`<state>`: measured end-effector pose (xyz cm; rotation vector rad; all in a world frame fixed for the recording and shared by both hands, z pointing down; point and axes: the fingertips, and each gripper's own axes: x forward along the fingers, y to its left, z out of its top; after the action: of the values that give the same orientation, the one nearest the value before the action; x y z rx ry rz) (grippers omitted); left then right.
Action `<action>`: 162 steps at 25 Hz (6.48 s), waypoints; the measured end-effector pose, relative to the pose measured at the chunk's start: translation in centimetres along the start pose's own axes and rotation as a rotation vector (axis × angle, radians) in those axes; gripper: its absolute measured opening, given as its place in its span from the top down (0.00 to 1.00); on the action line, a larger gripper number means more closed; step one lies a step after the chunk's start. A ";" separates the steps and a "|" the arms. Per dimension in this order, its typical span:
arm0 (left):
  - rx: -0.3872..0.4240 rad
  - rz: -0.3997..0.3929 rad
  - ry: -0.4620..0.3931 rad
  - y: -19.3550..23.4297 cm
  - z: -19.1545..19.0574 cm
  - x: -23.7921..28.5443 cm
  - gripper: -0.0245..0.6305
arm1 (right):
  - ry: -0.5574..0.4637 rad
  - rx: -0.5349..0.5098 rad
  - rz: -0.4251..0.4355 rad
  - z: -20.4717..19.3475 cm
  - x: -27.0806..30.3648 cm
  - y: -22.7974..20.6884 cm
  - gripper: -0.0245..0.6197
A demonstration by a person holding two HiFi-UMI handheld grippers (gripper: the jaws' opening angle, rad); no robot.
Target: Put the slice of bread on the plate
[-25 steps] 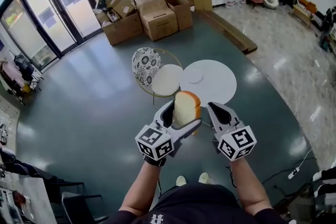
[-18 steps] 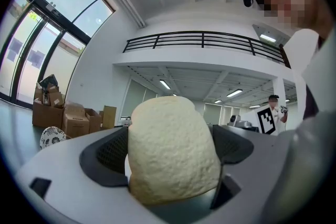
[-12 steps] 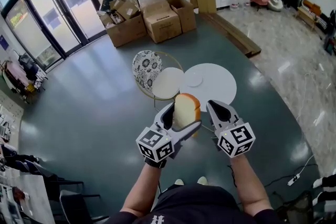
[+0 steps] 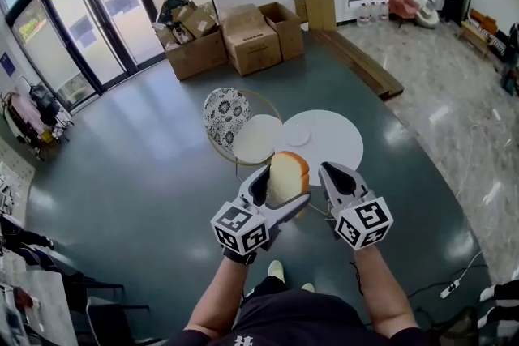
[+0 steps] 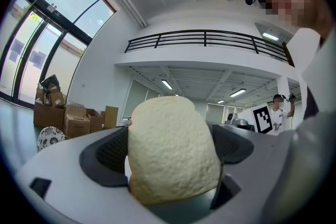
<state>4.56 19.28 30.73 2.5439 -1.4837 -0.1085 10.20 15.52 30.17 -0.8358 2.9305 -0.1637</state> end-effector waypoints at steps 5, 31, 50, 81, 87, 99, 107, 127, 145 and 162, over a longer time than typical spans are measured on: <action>0.002 -0.012 0.006 2.3 -0.4 0.8 0.19 | 0.008 0.005 -0.015 -0.8 2.1 -0.8 0.95; 0.023 -0.141 0.083 20.2 0.8 9.9 0.19 | 0.039 0.011 -0.185 -2.6 19.3 -8.5 0.95; -0.007 -0.024 0.152 29.1 -0.9 21.9 0.19 | 0.085 0.074 -0.080 -4.5 29.5 -20.7 0.95; -0.018 -0.031 0.361 41.3 -15.3 33.2 0.19 | 0.188 0.169 -0.169 -17.6 37.5 -32.8 0.95; -0.011 -0.032 0.431 43.0 -20.6 34.4 0.19 | 0.201 0.183 -0.197 -21.3 37.9 -34.4 0.95; -0.003 -0.040 0.581 45.6 -30.4 35.7 0.19 | 0.249 0.213 -0.231 -28.5 37.7 -36.3 0.95; 0.015 -0.050 0.712 46.9 -35.8 36.4 0.19 | 0.265 0.235 -0.238 -31.7 37.9 -37.0 0.95; 0.098 -0.045 0.848 48.2 -42.5 37.9 0.19 | 0.288 0.272 -0.224 -36.0 38.4 -38.3 0.95; 0.105 -0.054 0.843 48.3 -44.3 37.6 0.18 | 0.302 0.284 -0.205 -36.4 38.2 -38.0 0.95; 0.055 -0.039 0.739 46.7 -33.8 37.1 0.16 | 0.326 0.279 -0.192 -30.8 38.5 -36.8 0.95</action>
<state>-11.52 -30.92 74.56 2.2514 -1.1349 0.7842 -6.83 -33.52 63.13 -1.1328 3.0005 -0.7711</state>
